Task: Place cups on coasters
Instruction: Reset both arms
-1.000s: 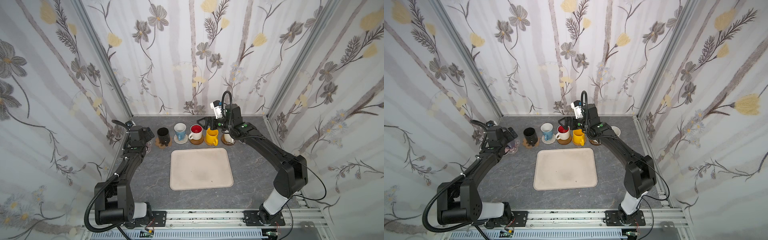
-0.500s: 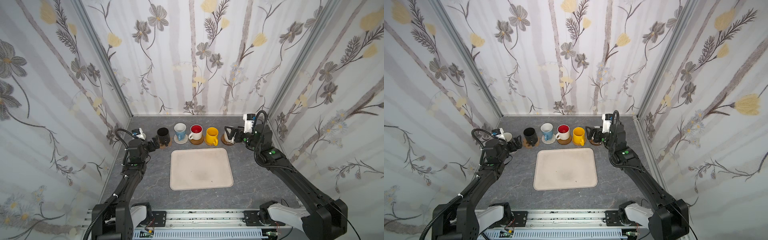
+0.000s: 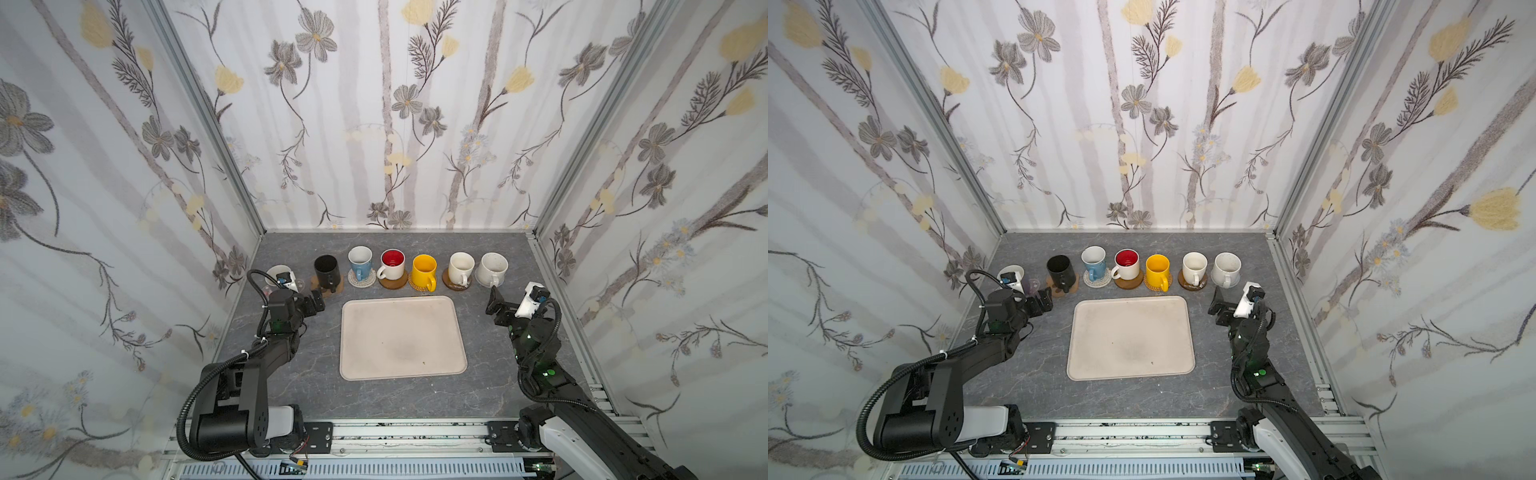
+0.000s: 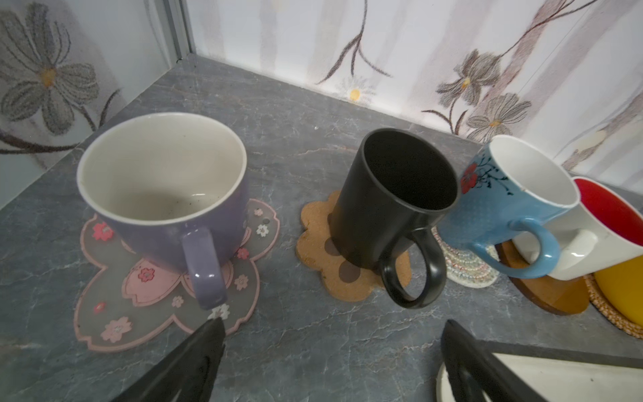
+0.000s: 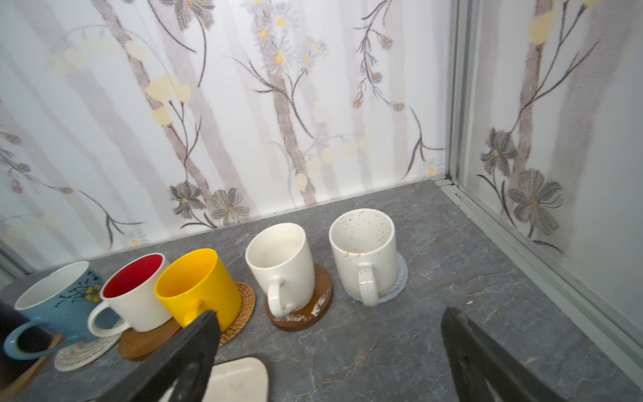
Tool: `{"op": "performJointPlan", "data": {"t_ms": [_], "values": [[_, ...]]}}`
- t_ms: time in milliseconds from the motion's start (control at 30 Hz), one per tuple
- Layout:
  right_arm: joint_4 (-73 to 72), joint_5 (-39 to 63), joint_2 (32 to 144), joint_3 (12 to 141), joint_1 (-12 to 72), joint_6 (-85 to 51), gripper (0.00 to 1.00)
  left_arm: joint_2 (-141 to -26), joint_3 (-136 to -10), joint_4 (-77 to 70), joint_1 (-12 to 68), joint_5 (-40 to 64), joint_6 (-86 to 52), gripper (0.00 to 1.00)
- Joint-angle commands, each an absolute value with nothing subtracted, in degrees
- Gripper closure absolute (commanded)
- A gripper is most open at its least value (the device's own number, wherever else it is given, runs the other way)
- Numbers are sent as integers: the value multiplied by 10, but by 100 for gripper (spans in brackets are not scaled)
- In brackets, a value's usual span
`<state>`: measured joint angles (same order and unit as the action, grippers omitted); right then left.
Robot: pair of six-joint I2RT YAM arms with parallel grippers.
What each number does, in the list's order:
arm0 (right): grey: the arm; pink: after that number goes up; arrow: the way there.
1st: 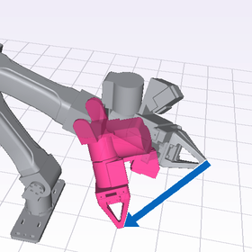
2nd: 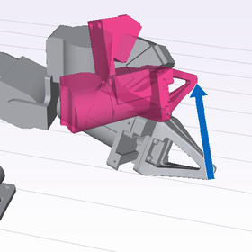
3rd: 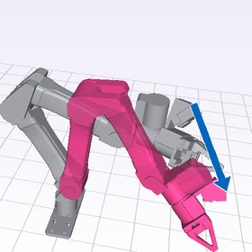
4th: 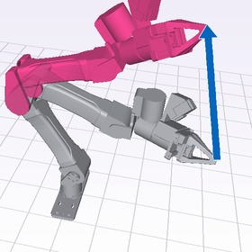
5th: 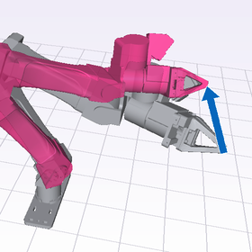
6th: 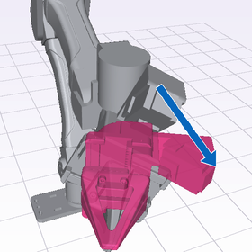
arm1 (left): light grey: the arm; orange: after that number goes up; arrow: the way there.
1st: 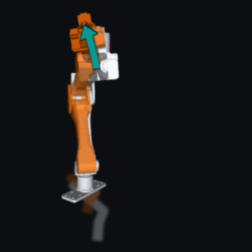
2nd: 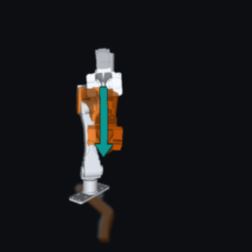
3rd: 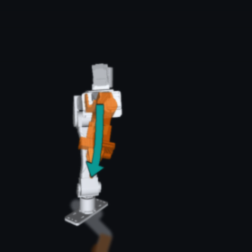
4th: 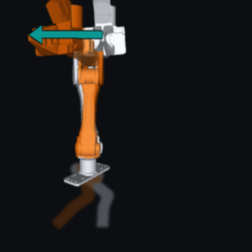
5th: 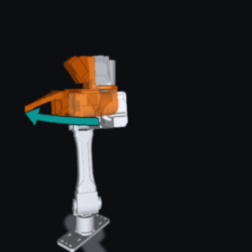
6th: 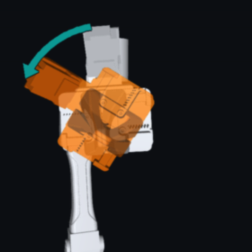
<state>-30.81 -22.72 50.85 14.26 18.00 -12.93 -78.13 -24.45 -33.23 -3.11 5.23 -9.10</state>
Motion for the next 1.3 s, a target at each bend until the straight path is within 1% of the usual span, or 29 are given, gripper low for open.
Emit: {"op": "performJointPlan", "data": {"t_ms": [0, 67, 100, 133, 233, 367, 467, 533, 567, 633, 667, 733, 833, 867, 967, 1067, 1200, 1267], "values": [[-378, -300, 518, 127, 165, -108, 0, -801, -237, -402, -30, 22, -85, 0], [-414, -316, 531, 111, 150, -111, 0, -819, -231, -433, -30, 23, -85, 0], [-406, -323, 534, 115, 140, -120, 0, -825, -234, -445, -29, 22, -85, 0], [-403, -320, 536, 117, 131, -117, 0, -831, -231, -468, -28, 20, -86, 0], [-454, -317, 560, 100, 107, -97, 0, -848, -229, -516, -26, 7, -92, 0], [-511, -296, 611, 87, 77, -97, 0, -873, -242, -542, -23, 8, -68, 0], [-600, -290, 660, 69, 70, -98, 0, -893, -243, -562, -18, 21, -53, 0], [-662, -281, 696, 58, 69, -92, 0, -897, -244, -563, -5, 10, -39, 0], [-679, -276, 709, 60, 69, -82, 0, -895, -240, -564, -4, 7, -39, 0], [-658, -265, 719, 78, 69, -61, 0, -888, -222, -594, -2, -2, -41, 0], [-670, -264, 724, 79, 68, -53, 0, -884, -208, -615, -2, -8, -42, 0], [-761, -265, 756, 58, 65, -38, 0, -880, -177, -667, 1, -23, -44, 0], [-870, -232, 813, 31, 55, -33, 0, -884, -150, -717, 4, -32, -45, 0], [-884, -207, 818, 23, 55, -26, 0, -886, -143, -734, 4, -34, -45, 0], [-910, -181, 837, 13, 54, -17, 0, -904, -125, -783, 12, -31, -33, 0], [-1050, -169, 902, -13, 56, -4, 0, -904, -121, -789, 19, -33, -24, 0], [-980, -164, 879, 7, 53, -9, 0, -909, -131, -780, 18, -31, -22, 0], [-892, -156, 865, 40, 49, -15, 0, -909, -141, -760, 16, -35, -26, 0]]}}
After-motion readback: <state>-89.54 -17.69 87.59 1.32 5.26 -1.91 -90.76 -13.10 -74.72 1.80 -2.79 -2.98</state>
